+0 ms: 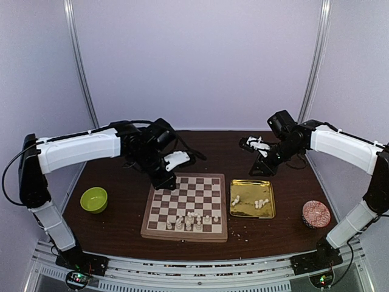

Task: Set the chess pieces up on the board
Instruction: Place the rook at a1.

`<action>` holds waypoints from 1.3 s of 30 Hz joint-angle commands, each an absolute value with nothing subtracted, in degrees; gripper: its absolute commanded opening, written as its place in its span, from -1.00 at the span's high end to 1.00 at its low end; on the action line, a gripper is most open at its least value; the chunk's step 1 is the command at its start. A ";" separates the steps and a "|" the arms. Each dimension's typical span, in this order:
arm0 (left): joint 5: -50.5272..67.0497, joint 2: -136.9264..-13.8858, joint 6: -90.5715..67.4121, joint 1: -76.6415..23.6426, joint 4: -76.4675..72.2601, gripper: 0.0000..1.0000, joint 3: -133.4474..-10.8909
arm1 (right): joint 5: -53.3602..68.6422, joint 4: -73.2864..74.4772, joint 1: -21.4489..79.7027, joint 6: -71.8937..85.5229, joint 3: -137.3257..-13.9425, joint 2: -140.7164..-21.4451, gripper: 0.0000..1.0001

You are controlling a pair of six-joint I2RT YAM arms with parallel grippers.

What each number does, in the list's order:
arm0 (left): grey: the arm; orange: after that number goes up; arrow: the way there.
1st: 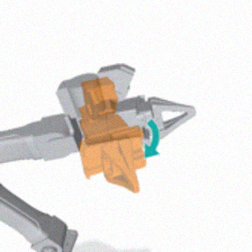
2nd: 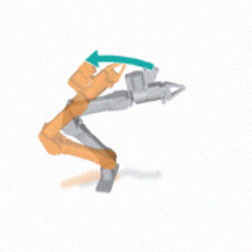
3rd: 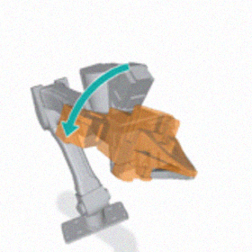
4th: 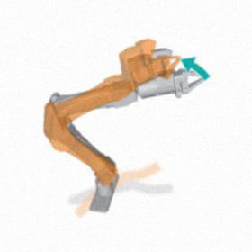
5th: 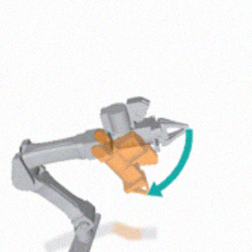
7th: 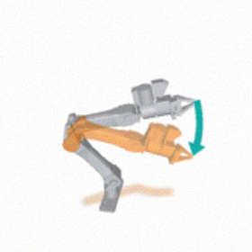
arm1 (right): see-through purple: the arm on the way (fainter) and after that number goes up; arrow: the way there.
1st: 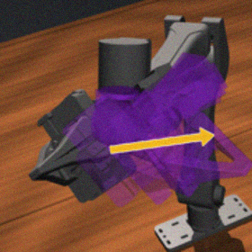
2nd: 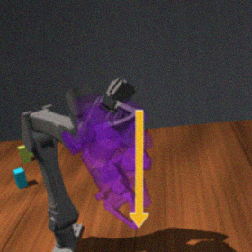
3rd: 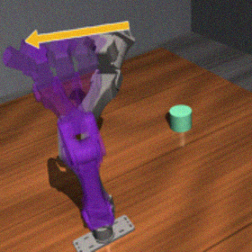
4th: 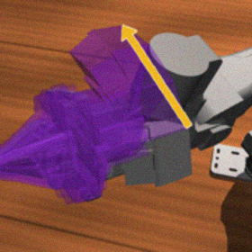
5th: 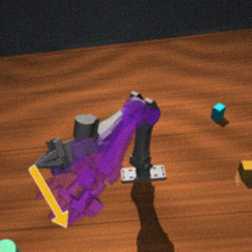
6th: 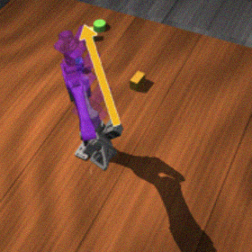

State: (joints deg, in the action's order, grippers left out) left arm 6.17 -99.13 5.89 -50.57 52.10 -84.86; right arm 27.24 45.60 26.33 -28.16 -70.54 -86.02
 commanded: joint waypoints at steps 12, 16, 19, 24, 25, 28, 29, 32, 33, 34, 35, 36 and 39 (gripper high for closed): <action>7.38 -87.50 0.43 -50.44 49.93 0.89 -62.60 | 28.65 46.27 26.10 -28.39 -71.10 -88.04 0.46; 6.90 -87.84 0.18 -50.45 50.27 0.89 -61.35 | 28.54 46.27 26.10 -28.47 -71.10 -88.20 0.47; 7.78 -88.60 0.35 -50.58 50.27 0.89 -61.50 | 28.56 46.45 26.06 -28.54 -71.10 -88.49 0.47; 9.37 -90.19 1.03 -50.96 50.27 0.87 -61.55 | 28.65 46.67 26.10 -28.70 -71.19 -88.86 0.47; 10.78 -90.44 1.29 -51.05 50.30 0.86 -61.32 | 28.61 46.63 26.09 -28.73 -71.19 -88.90 0.47; 10.72 -91.21 1.49 -51.49 50.42 0.86 -61.02 | 28.52 46.62 26.11 -28.83 -71.15 -88.87 0.46; 10.39 -91.30 1.49 -51.50 50.59 0.86 -60.89 | 28.56 46.63 26.10 -28.83 -71.19 -88.97 0.47; 10.04 -91.41 1.37 -51.50 50.62 0.86 -60.45 | 28.64 46.75 26.10 -28.83 -71.27 -89.09 0.47; 9.89 -91.43 1.33 -51.50 50.69 0.86 -60.42 | 28.65 46.75 26.10 -28.83 -71.27 -89.12 0.46; 9.81 -91.46 1.23 -51.50 50.68 0.86 -60.40 | 28.65 46.83 26.10 -28.83 -71.31 -89.25 0.47; 9.60 -91.49 1.13 -51.50 50.77 0.86 -60.45 | 28.65 46.87 26.10 -28.85 -71.32 -89.29 0.46; 9.43 -91.44 1.05 -51.50 50.81 0.86 -60.46 | 28.69 46.91 26.10 -28.83 -71.36 -89.32 0.46; 9.23 -91.54 1.05 -51.50 50.89 0.83 -60.47 | 28.74 46.93 26.10 -28.83 -71.36 -89.32 0.46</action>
State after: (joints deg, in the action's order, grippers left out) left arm 9.21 -91.07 0.97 -51.22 51.07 -60.73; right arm 28.27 46.09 26.33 -28.36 -70.54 -88.77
